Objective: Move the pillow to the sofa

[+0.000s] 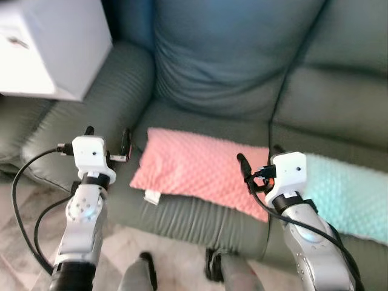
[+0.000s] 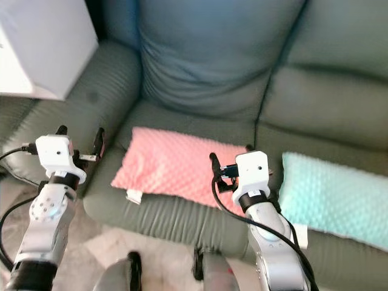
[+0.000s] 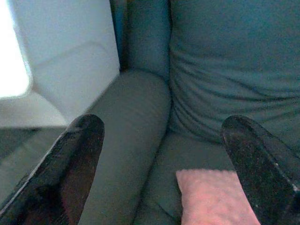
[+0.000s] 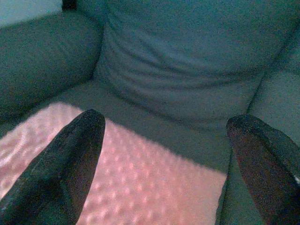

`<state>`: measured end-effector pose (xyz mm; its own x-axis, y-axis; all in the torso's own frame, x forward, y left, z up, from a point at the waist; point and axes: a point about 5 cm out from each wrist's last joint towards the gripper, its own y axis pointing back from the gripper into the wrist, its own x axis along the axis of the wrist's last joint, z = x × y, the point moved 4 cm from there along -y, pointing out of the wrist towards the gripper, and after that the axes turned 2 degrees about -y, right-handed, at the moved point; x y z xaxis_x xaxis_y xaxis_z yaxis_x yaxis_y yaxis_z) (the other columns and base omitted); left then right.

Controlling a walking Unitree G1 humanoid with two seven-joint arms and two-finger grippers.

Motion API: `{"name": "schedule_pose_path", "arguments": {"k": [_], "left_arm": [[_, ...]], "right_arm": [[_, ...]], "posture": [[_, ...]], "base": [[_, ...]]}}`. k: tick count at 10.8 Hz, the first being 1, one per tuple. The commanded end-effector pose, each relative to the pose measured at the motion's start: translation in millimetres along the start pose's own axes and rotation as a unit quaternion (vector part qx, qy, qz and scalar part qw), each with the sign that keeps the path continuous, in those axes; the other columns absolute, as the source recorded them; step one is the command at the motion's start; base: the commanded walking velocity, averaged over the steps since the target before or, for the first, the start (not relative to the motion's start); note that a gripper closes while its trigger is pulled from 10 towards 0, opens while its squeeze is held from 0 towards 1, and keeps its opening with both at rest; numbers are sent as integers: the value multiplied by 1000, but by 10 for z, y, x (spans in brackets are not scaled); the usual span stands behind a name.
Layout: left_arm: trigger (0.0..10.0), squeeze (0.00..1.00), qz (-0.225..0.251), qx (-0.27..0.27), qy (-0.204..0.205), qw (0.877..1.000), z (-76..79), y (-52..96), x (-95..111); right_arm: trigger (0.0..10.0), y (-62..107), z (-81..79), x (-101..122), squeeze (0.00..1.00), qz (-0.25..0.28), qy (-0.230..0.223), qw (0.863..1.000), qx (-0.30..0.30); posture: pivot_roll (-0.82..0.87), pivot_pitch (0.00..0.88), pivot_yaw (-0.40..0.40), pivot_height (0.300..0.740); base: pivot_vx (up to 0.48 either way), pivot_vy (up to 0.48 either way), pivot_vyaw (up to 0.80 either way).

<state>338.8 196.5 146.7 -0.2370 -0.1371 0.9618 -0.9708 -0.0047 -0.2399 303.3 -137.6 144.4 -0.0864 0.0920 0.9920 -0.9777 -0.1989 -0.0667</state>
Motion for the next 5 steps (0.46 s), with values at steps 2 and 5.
{"name": "schedule_pose_path", "arguments": {"k": [2, 5], "left_arm": [[10000, 0, 5, 10, -36, 999, -17, 177, 22], [10000, 0, -15, 44, -52, 998, -148, 247, -44]], "right_arm": [[10000, 115, 155, 11, 0, 13, 51, 998, -40], [10000, 36, 221, 92, 0, 42, 57, 996, -50]], "posture": [[-57, 144, -13, 740], [-33, 84, -25, 740]], "base": [[0, 0, 0], [0, 0, 0]]}}
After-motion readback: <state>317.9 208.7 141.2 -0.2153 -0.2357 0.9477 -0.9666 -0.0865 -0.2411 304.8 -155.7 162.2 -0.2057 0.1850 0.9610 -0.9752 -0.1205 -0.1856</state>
